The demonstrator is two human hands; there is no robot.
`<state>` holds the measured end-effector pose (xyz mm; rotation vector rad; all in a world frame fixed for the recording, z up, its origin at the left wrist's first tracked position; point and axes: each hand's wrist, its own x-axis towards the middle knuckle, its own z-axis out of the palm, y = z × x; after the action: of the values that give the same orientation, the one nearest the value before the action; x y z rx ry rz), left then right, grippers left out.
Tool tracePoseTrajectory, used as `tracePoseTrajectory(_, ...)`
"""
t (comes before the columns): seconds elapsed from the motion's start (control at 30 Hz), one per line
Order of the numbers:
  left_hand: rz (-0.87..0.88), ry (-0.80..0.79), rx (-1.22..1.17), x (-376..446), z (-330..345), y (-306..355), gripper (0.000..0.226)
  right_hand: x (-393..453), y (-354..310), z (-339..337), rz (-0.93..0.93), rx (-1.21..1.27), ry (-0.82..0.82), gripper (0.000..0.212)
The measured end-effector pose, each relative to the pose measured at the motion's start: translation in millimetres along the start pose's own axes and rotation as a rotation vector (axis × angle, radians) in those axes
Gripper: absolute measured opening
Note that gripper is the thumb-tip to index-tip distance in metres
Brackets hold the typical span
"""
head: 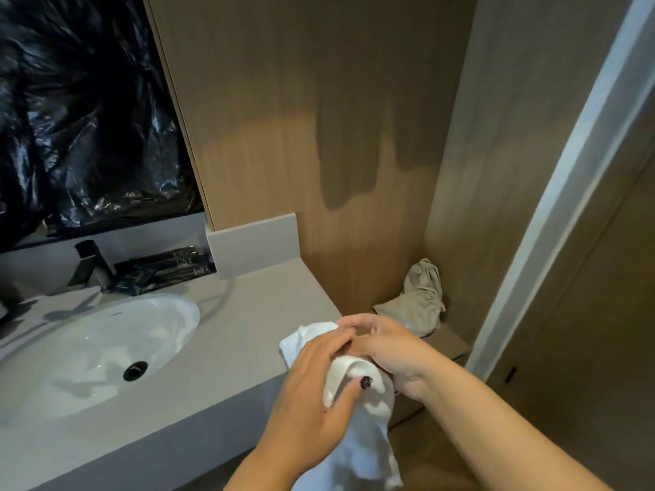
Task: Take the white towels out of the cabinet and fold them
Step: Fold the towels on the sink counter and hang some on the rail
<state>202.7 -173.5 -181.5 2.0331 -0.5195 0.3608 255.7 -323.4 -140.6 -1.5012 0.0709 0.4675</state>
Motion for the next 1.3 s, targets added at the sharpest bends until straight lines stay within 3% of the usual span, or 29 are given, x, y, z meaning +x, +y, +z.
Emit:
tracePoseTrajectory(0.2, 0.028, 0.228, 0.026, -68, -58, -12, 0.029, -40, 29, 75, 0.036, 0.139, 0.036, 0.026)
tracePoseTrajectory(0.37, -0.134, 0.326, -0.054, -112, -85, -4, 0.025, -82, 75, 124, -0.004, 0.224, -0.052, 0.040)
tracePoseTrajectory(0.47, -0.283, 0.339, -0.148, -124, -100, 7, 0.014, -103, 100, 145, -0.085, 0.113, -0.136, 0.043)
tracePoseTrajectory(0.6, -0.338, 0.388, -0.151, -139, -119, 15, 0.013, -113, 113, 163, -0.262, 0.032, -0.115, 0.015)
tracePoseTrajectory(0.67, -0.348, 0.409, -0.150, -143, -128, 18, 0.020, -113, 112, 166, -0.333, 0.004, -0.102, 0.013)
tracePoseTrajectory(0.8, -0.450, 0.502, -0.258, -146, -135, 26, 0.020, -112, 108, 157, -0.381, -0.109, -0.033, 0.030)
tracePoseTrajectory(0.93, -0.500, 0.639, -0.386, -141, -129, 37, 0.043, -119, 99, 119, -0.371, -0.238, 0.014, 0.041)
tracePoseTrajectory(1.03, -0.535, 0.695, -0.465, -134, -123, 43, 0.046, -130, 98, 78, -0.378, -0.346, 0.074, 0.039)
tracePoseTrajectory(1.1, -0.537, 0.678, -0.506, -134, -122, 41, 0.047, -137, 94, 52, -0.376, -0.375, 0.087, 0.030)
tracePoseTrajectory(1.2, -0.495, 0.527, -0.449, -138, -127, 42, 0.066, -141, 74, 33, -0.418, -0.451, 0.092, 0.025)
tracePoseTrajectory(1.23, -0.493, 0.463, -0.397, -138, -130, 46, 0.063, -140, 65, 31, -0.443, -0.479, 0.083, 0.024)
tracePoseTrajectory(1.3, -0.485, 0.350, -0.277, -136, -133, 52, 0.025, -139, 48, 34, -0.501, -0.502, 0.061, 0.021)
